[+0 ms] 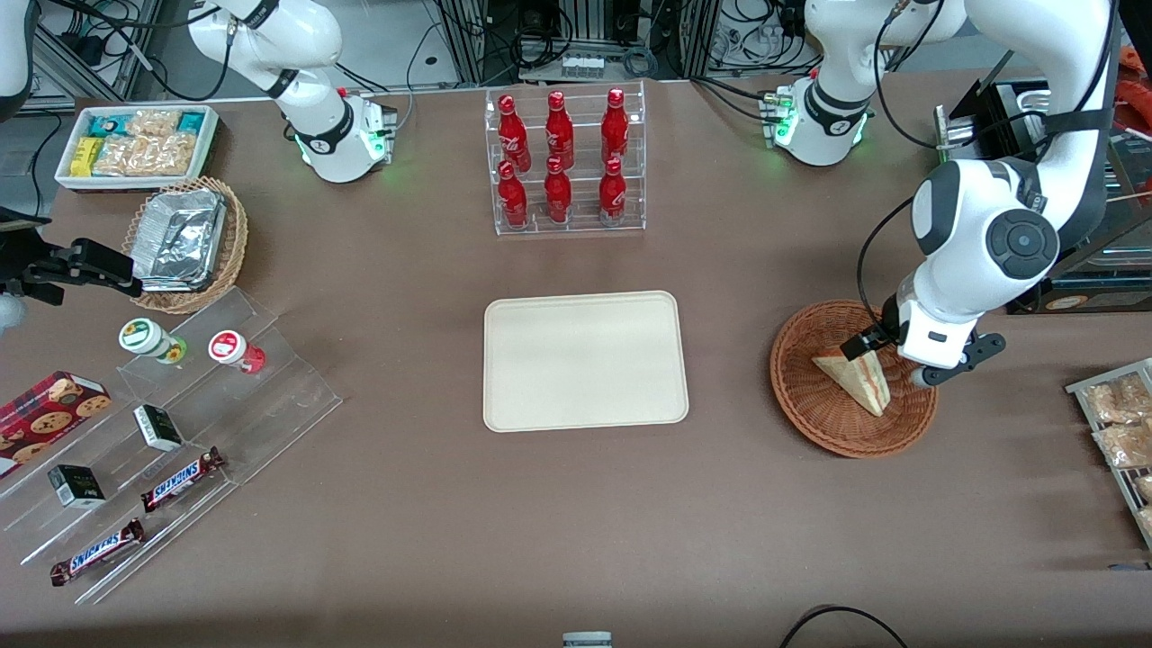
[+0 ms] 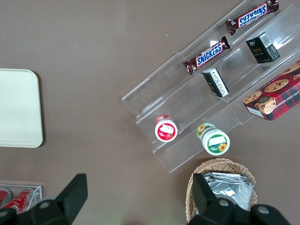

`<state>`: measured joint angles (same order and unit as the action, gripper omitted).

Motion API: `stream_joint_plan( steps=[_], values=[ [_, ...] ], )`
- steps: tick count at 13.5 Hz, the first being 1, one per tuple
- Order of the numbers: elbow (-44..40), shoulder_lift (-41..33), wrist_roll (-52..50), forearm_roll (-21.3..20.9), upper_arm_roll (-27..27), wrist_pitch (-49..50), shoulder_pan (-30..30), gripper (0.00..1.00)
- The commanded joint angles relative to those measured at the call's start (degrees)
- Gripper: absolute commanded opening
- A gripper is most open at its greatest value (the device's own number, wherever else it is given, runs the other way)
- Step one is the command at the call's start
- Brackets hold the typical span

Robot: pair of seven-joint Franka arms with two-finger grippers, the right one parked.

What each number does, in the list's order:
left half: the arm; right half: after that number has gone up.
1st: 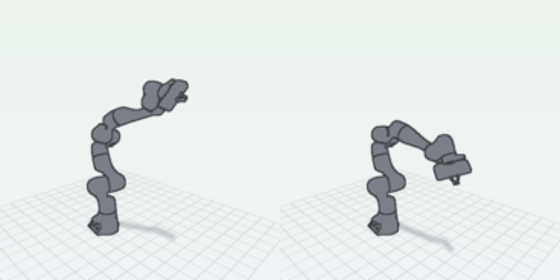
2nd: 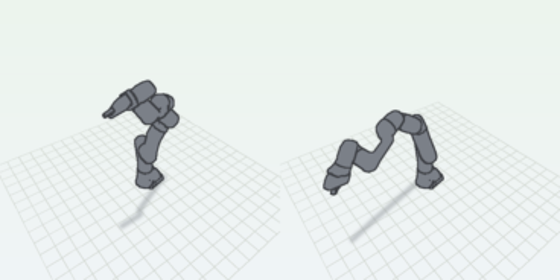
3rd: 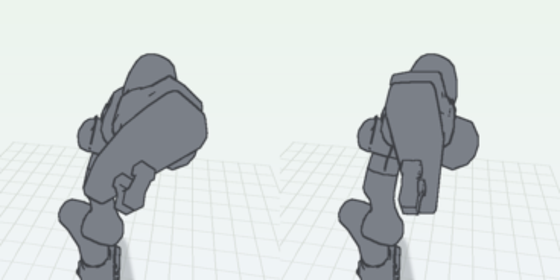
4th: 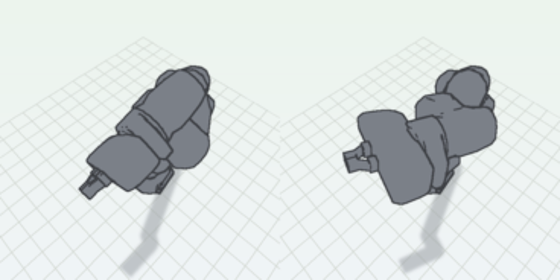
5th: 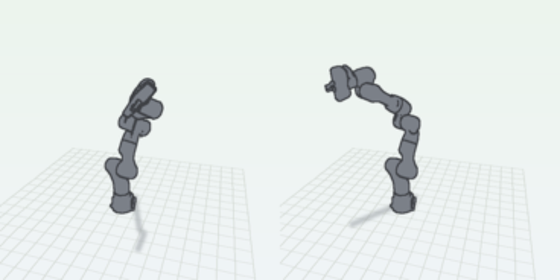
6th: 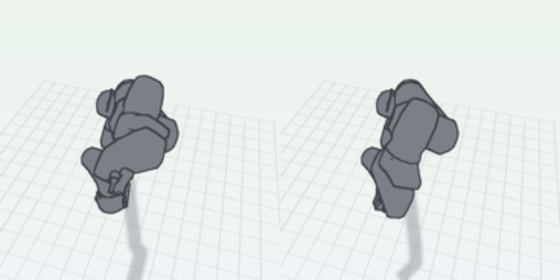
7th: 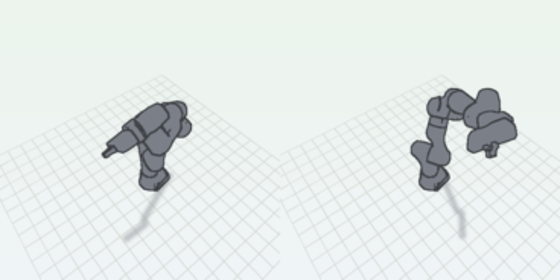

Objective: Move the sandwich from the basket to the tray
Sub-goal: 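Lower the left gripper onto the sandwich in the basket and close it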

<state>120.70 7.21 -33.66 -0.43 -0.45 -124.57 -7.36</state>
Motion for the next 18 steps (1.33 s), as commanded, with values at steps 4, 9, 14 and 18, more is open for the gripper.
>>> stream_joint_plan(
  steps=[4, 9, 14, 18],
  values=[
    [5.59, -0.45, -2.02, -0.88, -1.57, -9.26, 0.06, 1.0],
    [5.95, 1.48, -5.35, -0.8, -1.83, -11.65, 0.06, 1.0],
    [5.95, 3.68, -8.0, -0.8, -1.75, -14.03, -0.03, 1.0],
    [6.04, 5.0, -8.18, -0.27, -1.75, -15.17, -0.03, 1.0]
  ],
)
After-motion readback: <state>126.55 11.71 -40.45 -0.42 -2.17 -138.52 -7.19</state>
